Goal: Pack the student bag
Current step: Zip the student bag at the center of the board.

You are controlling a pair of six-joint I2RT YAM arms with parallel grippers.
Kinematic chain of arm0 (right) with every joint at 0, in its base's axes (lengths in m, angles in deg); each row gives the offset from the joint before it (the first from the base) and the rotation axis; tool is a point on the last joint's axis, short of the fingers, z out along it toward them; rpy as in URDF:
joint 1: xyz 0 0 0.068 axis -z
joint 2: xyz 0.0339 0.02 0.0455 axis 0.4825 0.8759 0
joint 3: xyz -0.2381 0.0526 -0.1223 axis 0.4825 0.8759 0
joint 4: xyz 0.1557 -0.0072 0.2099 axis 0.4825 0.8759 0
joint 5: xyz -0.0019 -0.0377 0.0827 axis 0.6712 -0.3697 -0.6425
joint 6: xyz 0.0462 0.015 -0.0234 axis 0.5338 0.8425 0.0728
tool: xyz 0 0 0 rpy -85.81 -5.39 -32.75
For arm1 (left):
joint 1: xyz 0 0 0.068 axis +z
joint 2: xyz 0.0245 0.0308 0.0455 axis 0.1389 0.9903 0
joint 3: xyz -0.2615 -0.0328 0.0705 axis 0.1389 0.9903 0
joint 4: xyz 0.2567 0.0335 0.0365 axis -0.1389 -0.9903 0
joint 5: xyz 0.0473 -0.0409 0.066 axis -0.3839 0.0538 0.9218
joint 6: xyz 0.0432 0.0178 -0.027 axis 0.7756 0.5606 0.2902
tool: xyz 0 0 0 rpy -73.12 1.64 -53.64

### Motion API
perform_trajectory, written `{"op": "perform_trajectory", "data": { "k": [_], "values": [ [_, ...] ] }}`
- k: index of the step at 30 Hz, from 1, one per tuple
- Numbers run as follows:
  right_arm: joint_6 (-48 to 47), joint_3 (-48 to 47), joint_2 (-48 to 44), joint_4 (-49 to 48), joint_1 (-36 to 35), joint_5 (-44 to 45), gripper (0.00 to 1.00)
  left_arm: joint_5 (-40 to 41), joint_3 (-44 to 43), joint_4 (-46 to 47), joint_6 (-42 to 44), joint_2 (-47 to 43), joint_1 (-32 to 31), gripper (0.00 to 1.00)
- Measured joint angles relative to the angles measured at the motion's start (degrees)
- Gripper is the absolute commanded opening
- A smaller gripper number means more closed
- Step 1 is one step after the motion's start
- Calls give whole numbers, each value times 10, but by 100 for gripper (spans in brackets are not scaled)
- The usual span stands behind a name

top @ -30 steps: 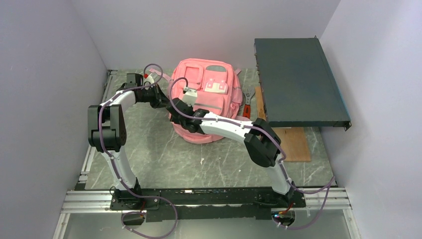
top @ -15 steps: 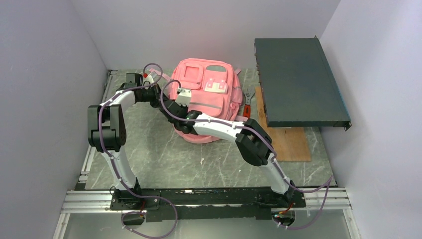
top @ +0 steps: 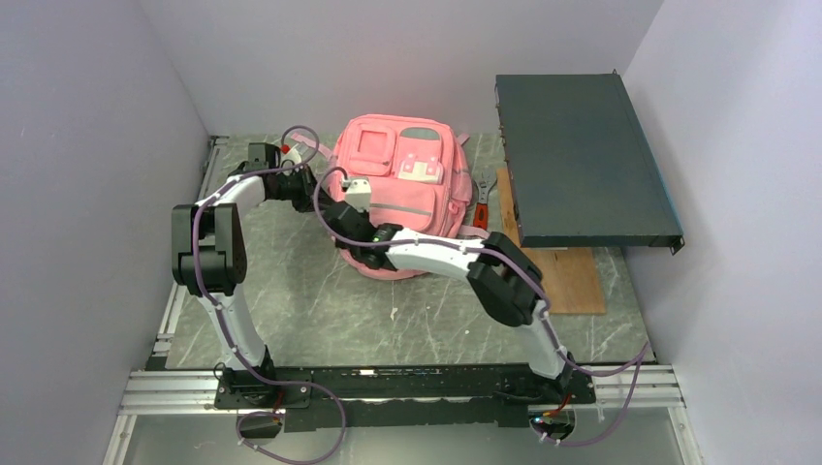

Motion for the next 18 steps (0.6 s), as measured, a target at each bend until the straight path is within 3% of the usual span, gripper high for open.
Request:
{"op": "perform_trajectory", "data": {
  "k": [7,12,18],
  "values": [
    [-146,205,-181,-8,0,-97,0,20,-16,-59,25,-2,0,0],
    [-233,255,-242,17,1,-126,0,23,-17,-120,45,-10,4,0],
    [-297,301,-282,105,-1,-84,0,82,-34,-149,89,-16,16,0]
  ]
}}
